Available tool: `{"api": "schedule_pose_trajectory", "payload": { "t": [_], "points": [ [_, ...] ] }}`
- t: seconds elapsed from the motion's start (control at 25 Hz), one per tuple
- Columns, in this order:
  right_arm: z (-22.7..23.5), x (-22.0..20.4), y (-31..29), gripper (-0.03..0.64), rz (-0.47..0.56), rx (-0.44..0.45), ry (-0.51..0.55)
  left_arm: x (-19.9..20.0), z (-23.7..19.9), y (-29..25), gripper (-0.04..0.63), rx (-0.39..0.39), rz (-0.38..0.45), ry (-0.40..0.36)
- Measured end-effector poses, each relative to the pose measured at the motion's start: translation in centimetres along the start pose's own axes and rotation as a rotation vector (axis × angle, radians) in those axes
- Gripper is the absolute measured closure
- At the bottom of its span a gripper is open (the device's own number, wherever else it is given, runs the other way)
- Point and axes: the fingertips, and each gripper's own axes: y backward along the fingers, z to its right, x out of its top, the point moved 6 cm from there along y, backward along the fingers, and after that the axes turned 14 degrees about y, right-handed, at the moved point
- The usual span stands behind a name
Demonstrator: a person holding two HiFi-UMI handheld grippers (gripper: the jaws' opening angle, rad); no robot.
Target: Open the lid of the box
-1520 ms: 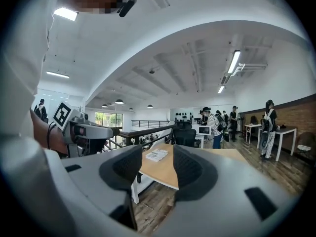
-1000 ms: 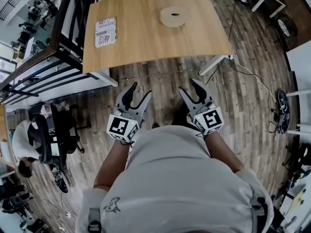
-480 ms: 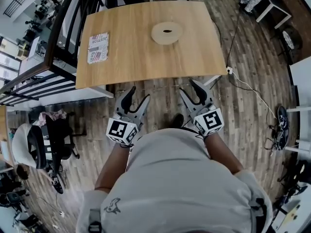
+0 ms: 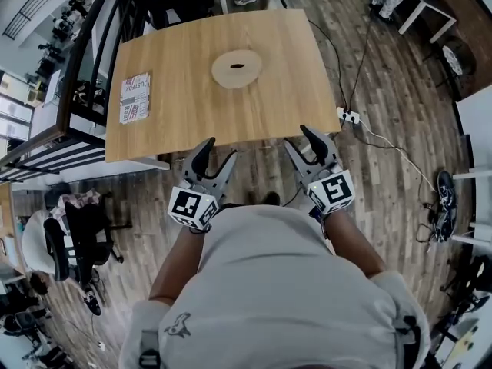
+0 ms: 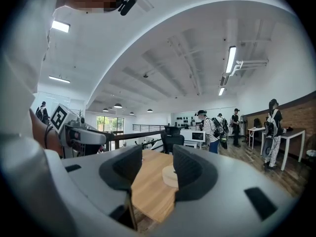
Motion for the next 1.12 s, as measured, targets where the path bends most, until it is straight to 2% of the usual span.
{"api": "schedule_pose_trajectory", "payload": {
  "t": [0.28, 0.52, 0.8, 1.12],
  "points": [
    [3.4, -0.5, 0.3, 0.411, -0.009, -0.015, 0.015, 0.1, 0.6, -2.9, 0.357, -0.038, -0.001, -0.009],
    [5.0, -1.1, -1.5, 0.411, -0.036, -0.019, 0.034, -0.2, -1.7, -5.1, 0.357, -0.049, -0.009, 0.009],
    [7.2, -2.0, -6.1, 0.413, -0.060, -0.004, 0.040, 0.6, -6.0, -8.6, 0.357, -0.066, -0.028, 0.017],
    [10.3, -2.9, -14.6, 0.413, -0.098, 0.003, 0.069, 2.2, -13.8, -12.7, 0.344, -0.089, -0.072, 0.023]
  ]
}}
